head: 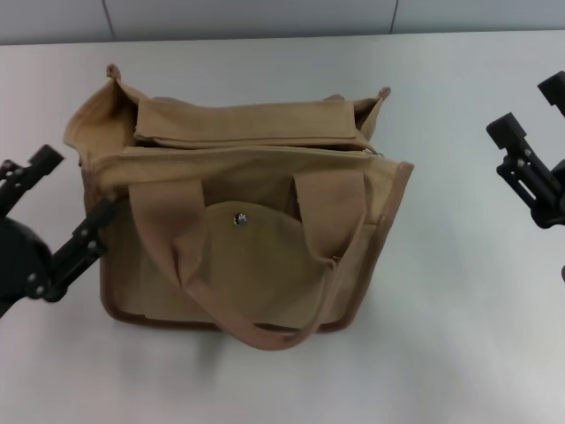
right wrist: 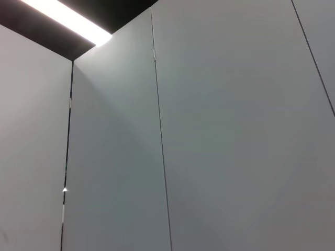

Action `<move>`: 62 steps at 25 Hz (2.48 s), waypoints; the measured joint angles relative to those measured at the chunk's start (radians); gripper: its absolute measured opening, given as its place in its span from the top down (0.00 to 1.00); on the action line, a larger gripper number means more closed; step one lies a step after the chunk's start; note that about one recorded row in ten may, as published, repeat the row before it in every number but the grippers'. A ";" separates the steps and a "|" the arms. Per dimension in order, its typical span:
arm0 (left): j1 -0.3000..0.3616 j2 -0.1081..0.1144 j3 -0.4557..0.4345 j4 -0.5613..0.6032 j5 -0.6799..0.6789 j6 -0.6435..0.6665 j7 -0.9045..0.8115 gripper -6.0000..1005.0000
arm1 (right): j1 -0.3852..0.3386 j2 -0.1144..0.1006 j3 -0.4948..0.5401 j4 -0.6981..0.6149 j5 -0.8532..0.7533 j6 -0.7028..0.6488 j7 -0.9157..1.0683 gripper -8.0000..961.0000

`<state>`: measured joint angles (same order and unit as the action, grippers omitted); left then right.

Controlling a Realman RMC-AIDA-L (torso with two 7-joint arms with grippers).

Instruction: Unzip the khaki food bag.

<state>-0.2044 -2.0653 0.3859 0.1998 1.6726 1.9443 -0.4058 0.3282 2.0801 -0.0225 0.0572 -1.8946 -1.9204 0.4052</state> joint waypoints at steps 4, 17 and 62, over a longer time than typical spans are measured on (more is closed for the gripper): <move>0.034 0.010 0.028 0.079 0.015 0.009 -0.060 0.22 | 0.004 0.000 -0.008 -0.033 -0.003 -0.009 0.048 0.19; -0.020 0.083 0.471 0.156 0.016 0.051 -0.319 0.16 | 0.023 0.001 -0.414 -0.458 -0.190 -0.185 0.386 0.19; -0.050 0.073 0.537 0.161 0.033 0.017 -0.335 0.16 | 0.085 0.008 -0.554 -0.447 -0.185 -0.041 0.458 0.19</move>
<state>-0.2542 -1.9926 0.9234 0.3605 1.7057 1.9611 -0.7410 0.4128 2.0877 -0.5764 -0.3896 -2.0800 -1.9615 0.8637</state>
